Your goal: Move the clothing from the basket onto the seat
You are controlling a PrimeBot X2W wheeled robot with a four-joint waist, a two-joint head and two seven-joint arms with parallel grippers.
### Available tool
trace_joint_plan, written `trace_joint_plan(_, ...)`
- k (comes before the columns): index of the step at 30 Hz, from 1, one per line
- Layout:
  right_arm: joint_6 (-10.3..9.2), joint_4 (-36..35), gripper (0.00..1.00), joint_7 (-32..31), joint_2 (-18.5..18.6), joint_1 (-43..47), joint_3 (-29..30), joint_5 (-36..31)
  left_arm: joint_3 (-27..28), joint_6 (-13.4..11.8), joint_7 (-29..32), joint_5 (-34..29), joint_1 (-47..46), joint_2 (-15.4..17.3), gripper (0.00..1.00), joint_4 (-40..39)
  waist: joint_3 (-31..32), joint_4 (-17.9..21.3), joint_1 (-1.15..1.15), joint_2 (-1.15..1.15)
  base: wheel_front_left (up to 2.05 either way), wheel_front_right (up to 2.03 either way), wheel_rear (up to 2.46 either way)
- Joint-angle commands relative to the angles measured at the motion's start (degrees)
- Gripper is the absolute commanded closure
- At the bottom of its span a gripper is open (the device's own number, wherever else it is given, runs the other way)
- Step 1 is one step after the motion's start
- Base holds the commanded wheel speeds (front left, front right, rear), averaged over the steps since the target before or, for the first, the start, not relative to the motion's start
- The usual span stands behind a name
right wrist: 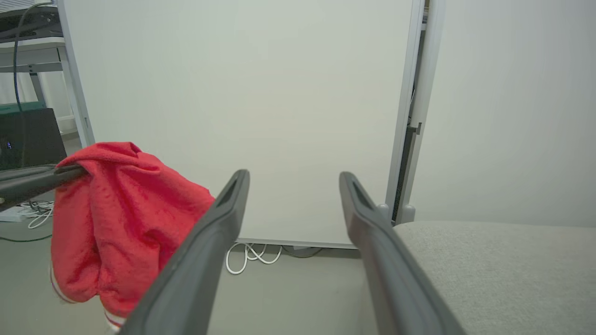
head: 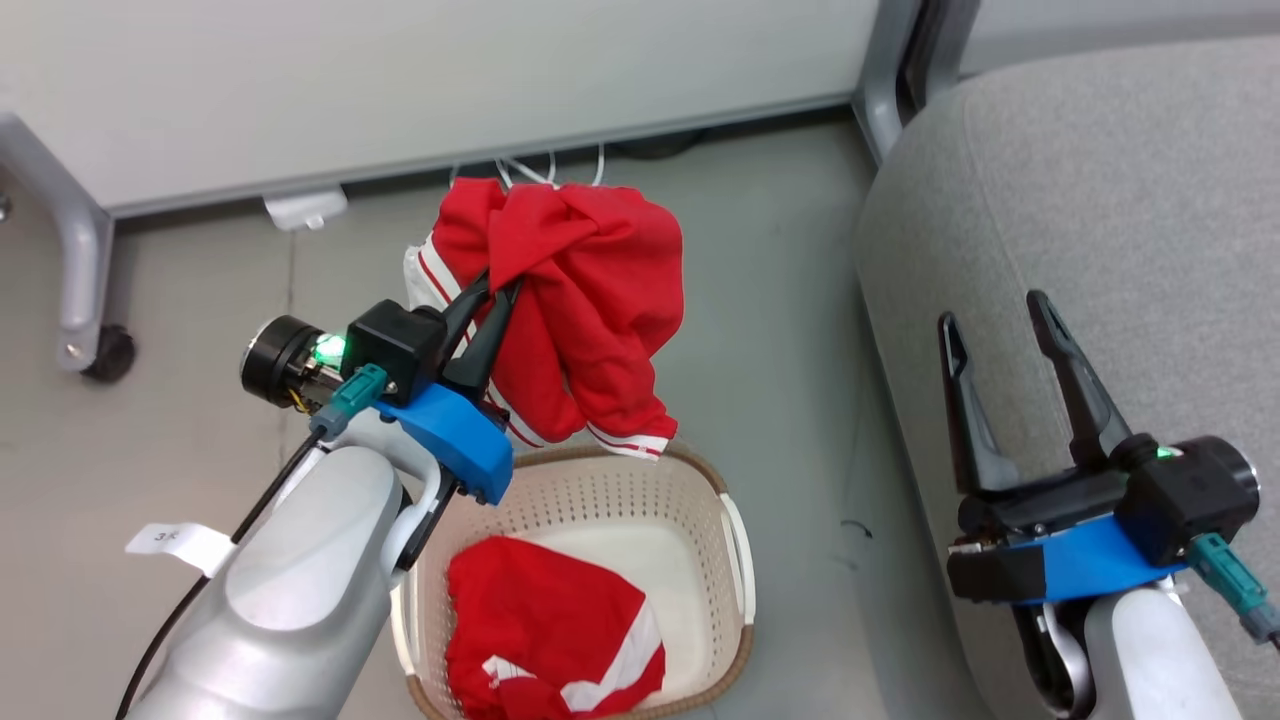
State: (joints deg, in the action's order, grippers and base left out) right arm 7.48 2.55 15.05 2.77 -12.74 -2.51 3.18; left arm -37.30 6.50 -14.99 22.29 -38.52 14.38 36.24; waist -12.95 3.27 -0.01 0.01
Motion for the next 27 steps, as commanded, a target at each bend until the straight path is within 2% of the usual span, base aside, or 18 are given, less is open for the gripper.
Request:
trace_joint_plan(1, 0.03, 0.4, 0.0, 0.2, 0.2, 1.51, -0.03, 0.36, 1.21, 0.35, -0.28, 0.33, 0.92, -0.36, 1.0, -0.86, 3.02, -0.68, 0.01, -0.01, 0.0, 0.0, 0.0)
trace_joint_plan(6, 0.03, 1.03, 0.0, 0.2, 0.2, 3.5, 0.02, 0.57, 1.96, 0.79, -0.28, 1.14, 1.55, -1.14, 1.0, -2.16, 6.07, -1.29, 0.01, -0.01, 0.0, 0.0, 0.0)
trace_joint_plan(12, 0.03, 1.43, 0.0, 0.2, 0.2, 5.26, -0.51, 0.92, 0.06, 1.06, -0.29, 2.87, 1.94, -1.85, 1.0, -3.66, 8.5, -2.0, 0.01, -0.01, 0.0, 0.0, 0.0)
trace_joint_plan(27, 0.03, 1.3, 0.0, 0.2, 0.2, 4.58, -3.38, 0.62, -3.98, 0.98, -0.29, 6.29, 1.78, -1.06, 1.0, -5.48, 9.88, -2.69, 0.01, -0.01, 0.0, 0.0, 0.0)
